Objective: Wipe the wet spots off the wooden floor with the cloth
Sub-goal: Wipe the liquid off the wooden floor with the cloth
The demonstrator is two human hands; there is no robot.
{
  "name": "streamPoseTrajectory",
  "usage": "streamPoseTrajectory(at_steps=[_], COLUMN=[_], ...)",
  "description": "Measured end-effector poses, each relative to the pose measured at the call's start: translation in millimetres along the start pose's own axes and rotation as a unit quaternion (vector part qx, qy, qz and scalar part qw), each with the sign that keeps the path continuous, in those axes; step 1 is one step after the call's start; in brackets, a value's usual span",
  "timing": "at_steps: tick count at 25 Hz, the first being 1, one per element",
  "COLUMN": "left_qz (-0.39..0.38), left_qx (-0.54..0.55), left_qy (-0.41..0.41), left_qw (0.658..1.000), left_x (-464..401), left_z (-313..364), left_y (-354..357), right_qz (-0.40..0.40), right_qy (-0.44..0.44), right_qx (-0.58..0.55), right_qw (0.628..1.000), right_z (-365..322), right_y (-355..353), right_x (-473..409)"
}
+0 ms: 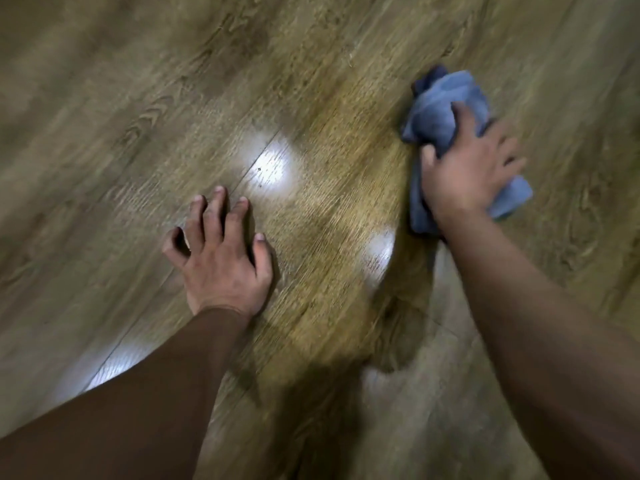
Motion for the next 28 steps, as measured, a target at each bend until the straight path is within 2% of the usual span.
streamPoseTrajectory(at_steps=[2,5,8,13,16,19,23,26,28], left_qz=[-0.005,0.003,0.006,0.016,0.025,0.024,-0.042,-0.113,-0.092], left_qx=[-0.004,0.004,0.036,0.065,0.051,0.051,0.056,0.101,0.052], left_qy=[0.000,-0.001,0.004,0.011,0.021,0.021,0.017,0.100,0.174], left_qw=[1.000,1.000,0.999,0.998,0.998,0.998,0.997,0.983,0.979], left_x=[1,1,2,2,3,0,-1,-11,-13], left_z=[0,3,4,2,0,1,-4,-30,-66], left_y=[0,-3,-8,-13,-10,-8,-8,-34,-56], right_qz=[0.002,0.055,0.058,0.014,0.008,0.006,-0.004,-0.011,-0.010], right_qy=[0.006,-0.124,-0.213,-0.242,-0.272,-0.287,-0.264,-0.259,-0.266], right_qx=[0.002,-0.017,-0.039,-0.069,-0.041,-0.030,-0.039,-0.043,-0.037], right_qw=[1.000,0.991,0.975,0.968,0.961,0.957,0.964,0.965,0.963], right_z=[-36,-72,-70,-11,33,56,54,54,59], right_y=[-6,-19,-24,-21,-14,-13,-16,-17,-16], right_x=[9,68,144,261,310,328,329,330,326])
Point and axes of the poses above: each hand's wrist, its own x-axis away from the middle knuckle, its own y-axis out of the palm, z = x × y, the point moved 3 cm from there along -x, towards the middle knuckle, and after that the axes turned 12 degrees about x, right-handed, at the moved point
